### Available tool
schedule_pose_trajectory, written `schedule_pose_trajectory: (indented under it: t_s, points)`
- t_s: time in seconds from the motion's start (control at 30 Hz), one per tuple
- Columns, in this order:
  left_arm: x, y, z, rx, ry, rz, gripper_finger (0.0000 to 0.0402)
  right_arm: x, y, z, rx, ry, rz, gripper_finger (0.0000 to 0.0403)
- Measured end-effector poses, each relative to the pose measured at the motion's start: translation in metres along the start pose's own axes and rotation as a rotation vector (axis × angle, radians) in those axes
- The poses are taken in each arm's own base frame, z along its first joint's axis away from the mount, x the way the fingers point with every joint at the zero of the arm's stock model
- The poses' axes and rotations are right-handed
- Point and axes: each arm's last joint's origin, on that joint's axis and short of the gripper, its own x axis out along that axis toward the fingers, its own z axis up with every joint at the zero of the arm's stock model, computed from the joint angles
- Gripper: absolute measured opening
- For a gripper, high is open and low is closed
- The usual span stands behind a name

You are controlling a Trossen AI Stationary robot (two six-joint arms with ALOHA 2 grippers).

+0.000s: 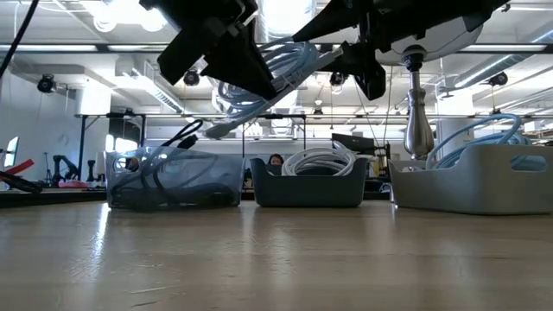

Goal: Sort HDMI cables
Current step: Put the blue HDMI cable into the white bin

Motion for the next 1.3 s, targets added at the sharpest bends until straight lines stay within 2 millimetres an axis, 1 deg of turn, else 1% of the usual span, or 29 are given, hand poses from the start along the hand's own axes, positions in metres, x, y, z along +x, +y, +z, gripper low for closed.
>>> schedule_pose_trajectory:
  t_s: [0.2,0.27,0.37,0.63,0.8,1.13,1.3]
  points:
    - [0.006,0.0056,-0.0014,-0.024,0.007,-0.026,0.0046,0.0,-0.0003,-0.0002,-0.04,0.001,-0.004,0.0175]
    - [0.0066,0.0063,-0.0015,-0.029,0.008,-0.025,0.0047,0.0,-0.0004,-0.0001,-0.043,0.001,-0.005,0.0169]
    - [0.0067,0.0063,-0.0016,-0.04,0.008,-0.025,0.0052,0.0001,-0.0007,-0.0003,-0.065,0.003,-0.007,0.0147]
    - [0.0068,0.0065,-0.0018,-0.085,0.011,-0.025,0.0061,0.0,-0.0012,-0.0013,-0.101,0.013,-0.014,0.0074]
    - [0.0068,0.0064,-0.002,-0.086,0.012,-0.028,0.0062,-0.0001,-0.0027,-0.0028,-0.109,0.03,-0.027,0.0047]
    - [0.0069,0.0063,-0.0019,-0.094,0.012,-0.028,0.0062,-0.0003,-0.0037,-0.0037,-0.116,0.042,-0.04,0.004]
    - [0.0072,0.0067,-0.0018,-0.111,0.011,-0.025,0.0062,-0.0006,-0.0073,-0.0048,-0.133,0.024,-0.114,0.004]
